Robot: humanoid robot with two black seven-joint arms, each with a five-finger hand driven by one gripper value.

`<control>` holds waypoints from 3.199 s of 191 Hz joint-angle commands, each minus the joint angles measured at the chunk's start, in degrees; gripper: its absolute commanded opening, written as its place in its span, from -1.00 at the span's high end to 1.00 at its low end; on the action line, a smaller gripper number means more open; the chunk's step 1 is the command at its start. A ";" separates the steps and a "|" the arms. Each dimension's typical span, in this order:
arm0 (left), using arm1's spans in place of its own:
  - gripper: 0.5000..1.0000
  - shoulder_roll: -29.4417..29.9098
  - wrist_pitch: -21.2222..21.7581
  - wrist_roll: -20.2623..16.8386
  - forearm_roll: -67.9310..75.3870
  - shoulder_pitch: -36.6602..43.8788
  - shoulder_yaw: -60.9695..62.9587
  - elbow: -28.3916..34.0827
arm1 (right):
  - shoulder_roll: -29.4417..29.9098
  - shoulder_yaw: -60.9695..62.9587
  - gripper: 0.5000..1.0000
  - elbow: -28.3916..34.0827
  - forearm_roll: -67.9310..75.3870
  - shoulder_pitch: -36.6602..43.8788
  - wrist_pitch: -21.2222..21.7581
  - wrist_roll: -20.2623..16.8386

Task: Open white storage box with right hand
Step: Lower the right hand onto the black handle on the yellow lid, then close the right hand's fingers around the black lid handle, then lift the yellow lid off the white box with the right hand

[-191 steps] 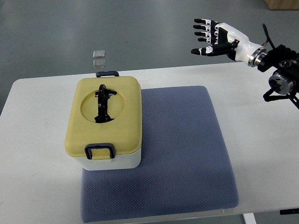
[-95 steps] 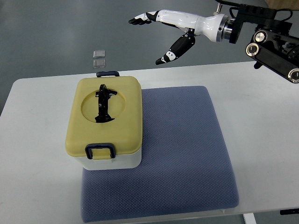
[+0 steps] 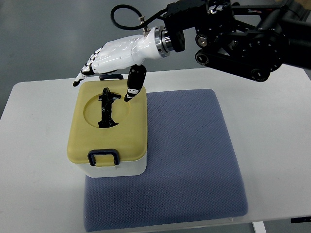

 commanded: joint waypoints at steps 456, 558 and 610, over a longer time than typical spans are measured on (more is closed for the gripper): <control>-1.00 0.00 0.01 -0.01 0.00 0.00 0.06 0.00 | 7.80 -5.86 0.75 -8.03 -8.13 -1.61 -6.14 -0.35; -1.00 0.00 0.01 -0.01 0.00 0.00 -0.03 0.00 | 7.45 -3.23 1.00 -7.94 -7.77 -1.35 -8.42 0.09; -1.00 0.00 0.01 -0.01 0.00 0.00 0.06 0.00 | 3.24 2.75 1.00 -7.76 -7.25 0.23 -7.98 0.36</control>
